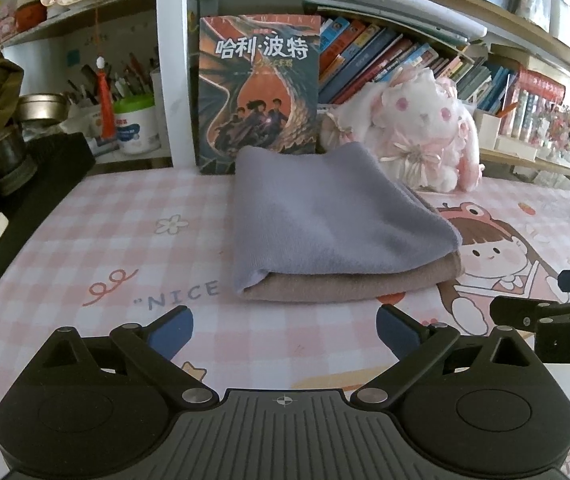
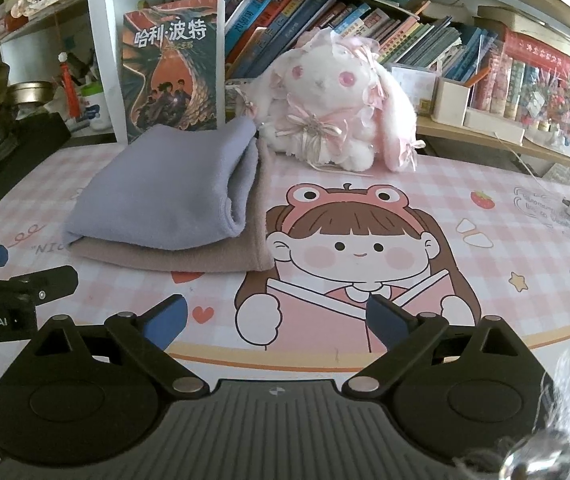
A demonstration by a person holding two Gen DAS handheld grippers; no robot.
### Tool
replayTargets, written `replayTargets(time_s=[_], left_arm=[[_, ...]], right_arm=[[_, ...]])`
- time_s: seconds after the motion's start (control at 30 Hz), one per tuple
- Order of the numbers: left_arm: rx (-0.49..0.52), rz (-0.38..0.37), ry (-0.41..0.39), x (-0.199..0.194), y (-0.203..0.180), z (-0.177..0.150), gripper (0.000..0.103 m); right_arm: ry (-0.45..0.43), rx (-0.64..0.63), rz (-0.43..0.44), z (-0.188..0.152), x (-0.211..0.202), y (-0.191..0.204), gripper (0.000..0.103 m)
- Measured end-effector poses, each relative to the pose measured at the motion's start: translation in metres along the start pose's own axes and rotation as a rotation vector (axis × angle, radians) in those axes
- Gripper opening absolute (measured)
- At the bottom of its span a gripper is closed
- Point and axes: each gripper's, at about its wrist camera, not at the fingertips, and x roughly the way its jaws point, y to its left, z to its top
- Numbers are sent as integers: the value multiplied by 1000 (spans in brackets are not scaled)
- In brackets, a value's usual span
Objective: Fold clothes
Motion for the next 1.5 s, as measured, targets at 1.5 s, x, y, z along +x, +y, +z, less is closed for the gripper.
replayTargets(time_s=[1.5], left_arm=[[-44, -10, 30, 8, 3, -1, 100]], right_arm=[[28, 19, 10, -2, 10, 2, 97]])
